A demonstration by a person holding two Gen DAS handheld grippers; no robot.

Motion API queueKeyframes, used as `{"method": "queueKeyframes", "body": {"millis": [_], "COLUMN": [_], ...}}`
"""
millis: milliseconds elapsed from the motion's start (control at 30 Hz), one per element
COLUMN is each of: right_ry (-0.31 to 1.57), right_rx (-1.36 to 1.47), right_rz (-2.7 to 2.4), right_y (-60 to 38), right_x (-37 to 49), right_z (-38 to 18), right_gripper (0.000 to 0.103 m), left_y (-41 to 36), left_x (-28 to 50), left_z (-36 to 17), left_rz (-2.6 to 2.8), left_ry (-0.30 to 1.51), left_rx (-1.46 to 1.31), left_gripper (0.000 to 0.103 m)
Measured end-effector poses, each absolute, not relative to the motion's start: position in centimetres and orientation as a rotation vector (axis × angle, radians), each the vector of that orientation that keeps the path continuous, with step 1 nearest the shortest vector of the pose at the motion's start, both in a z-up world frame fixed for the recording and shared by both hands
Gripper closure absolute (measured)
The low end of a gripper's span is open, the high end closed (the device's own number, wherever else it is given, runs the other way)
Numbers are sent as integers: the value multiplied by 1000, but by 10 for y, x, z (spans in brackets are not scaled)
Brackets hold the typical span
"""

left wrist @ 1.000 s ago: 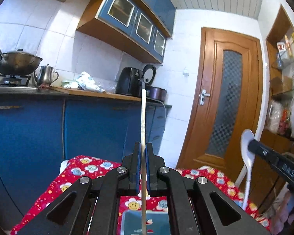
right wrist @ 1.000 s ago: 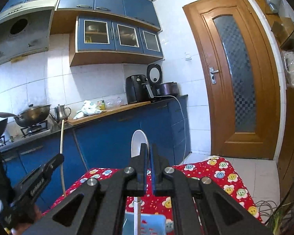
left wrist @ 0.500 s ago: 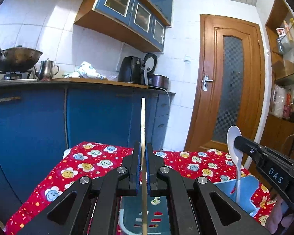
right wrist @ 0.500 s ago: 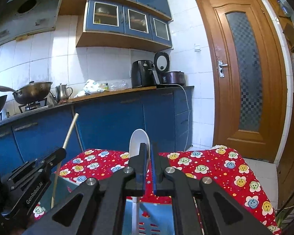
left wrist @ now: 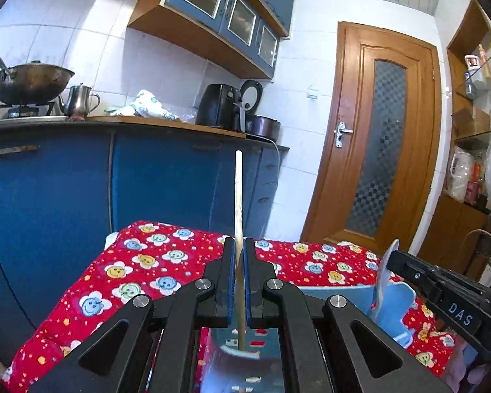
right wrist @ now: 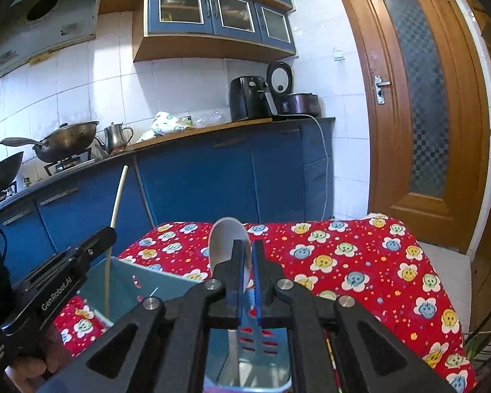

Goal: Organize utensils
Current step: 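Lower the white spoon into the blue holder and open the right tool, then lower the chopstick into the blue holder and open the left tool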

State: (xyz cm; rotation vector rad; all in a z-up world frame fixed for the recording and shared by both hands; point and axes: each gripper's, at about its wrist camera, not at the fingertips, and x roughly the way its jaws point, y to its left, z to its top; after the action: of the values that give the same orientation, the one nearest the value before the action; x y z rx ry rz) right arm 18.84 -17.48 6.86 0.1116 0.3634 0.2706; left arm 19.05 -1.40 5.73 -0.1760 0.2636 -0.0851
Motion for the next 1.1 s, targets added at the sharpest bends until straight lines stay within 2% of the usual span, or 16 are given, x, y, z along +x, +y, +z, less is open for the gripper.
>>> {"method": "queueKeyframes", "body": {"millis": [233,833,967,1100], "right_ry": [377,370,399,423], "right_rx": [134,214,223,258], "right_rz": [280,292,281,276], "right_y": [-181,-206,-210,-218], "right_x": [175,143,139,133], "right_z": [74,83,80,76], "right_gripper": [82,78,77,75], "left_y": [-12,-10,-6,3], "left_x": [180,167,167,174], "left_z": [59,62,67,77], "left_rz": [-106,-234,-226,-212], "left_ry": [281,353,375,385], "left_rx": [-170,-166,-160,-161], "left_gripper": [99,99,93,82]}}
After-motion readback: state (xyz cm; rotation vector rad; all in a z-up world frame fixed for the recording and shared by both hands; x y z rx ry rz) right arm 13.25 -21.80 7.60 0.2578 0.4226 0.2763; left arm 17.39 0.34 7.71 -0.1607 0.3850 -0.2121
